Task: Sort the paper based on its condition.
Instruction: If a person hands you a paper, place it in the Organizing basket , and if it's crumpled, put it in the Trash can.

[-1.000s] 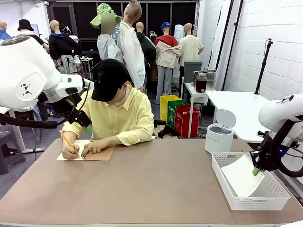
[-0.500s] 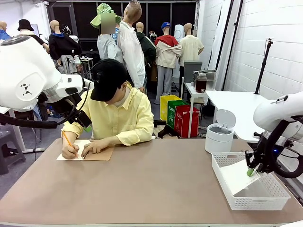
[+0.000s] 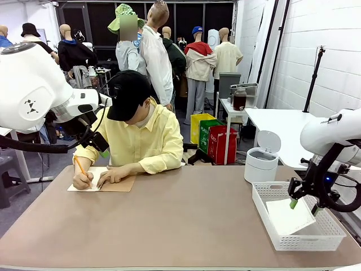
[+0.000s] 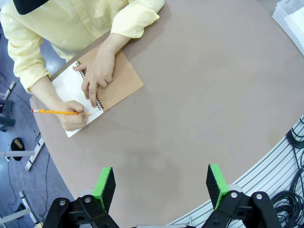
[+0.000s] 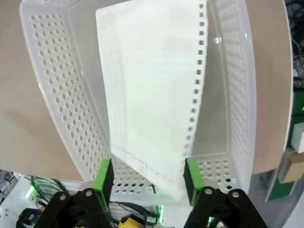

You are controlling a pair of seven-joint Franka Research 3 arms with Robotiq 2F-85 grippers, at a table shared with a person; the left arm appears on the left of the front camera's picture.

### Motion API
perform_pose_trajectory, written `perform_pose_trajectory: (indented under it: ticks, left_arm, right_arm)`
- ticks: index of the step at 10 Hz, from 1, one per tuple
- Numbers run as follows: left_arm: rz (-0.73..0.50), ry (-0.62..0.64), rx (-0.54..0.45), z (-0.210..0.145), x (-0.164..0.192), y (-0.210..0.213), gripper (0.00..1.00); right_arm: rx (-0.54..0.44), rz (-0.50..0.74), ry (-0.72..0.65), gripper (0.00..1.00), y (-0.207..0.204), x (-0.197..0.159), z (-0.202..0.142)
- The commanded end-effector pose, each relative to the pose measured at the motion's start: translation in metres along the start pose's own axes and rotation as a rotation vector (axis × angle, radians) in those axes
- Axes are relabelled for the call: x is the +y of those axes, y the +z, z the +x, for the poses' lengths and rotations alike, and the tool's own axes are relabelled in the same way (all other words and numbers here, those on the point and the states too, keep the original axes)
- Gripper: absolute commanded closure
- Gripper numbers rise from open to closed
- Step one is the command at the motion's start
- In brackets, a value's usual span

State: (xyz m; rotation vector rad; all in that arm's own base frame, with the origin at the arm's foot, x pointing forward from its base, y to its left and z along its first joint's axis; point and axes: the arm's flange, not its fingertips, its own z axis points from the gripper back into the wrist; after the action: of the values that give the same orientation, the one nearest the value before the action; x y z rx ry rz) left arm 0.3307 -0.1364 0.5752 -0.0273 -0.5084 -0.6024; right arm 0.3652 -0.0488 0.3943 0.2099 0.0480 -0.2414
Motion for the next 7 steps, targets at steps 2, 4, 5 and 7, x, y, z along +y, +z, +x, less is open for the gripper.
perform_pose_trajectory:
  ticks: [2, 4, 5, 7]
  left_arm:
    - [-0.002, 0.002, -0.009, -0.001, 0.001, -0.001, 0.00]
    - [-0.002, 0.002, -0.009, -0.001, 0.001, -0.001, 0.00]
    - [-0.002, 0.002, -0.009, -0.001, 0.001, -0.001, 0.00]
    - [-0.002, 0.002, -0.009, -0.001, 0.001, -0.001, 0.00]
  right_arm:
    - [0.012, -0.074, -0.011, 0.00, 0.018, 0.004, -0.018]
    - [0.005, -0.110, -0.009, 0.00, 0.032, 0.006, -0.018]
    - [-0.004, -0.124, -0.010, 0.00, 0.040, 0.008, -0.018]
    - [-0.024, -0.132, -0.011, 0.00, 0.046, 0.010, -0.015]
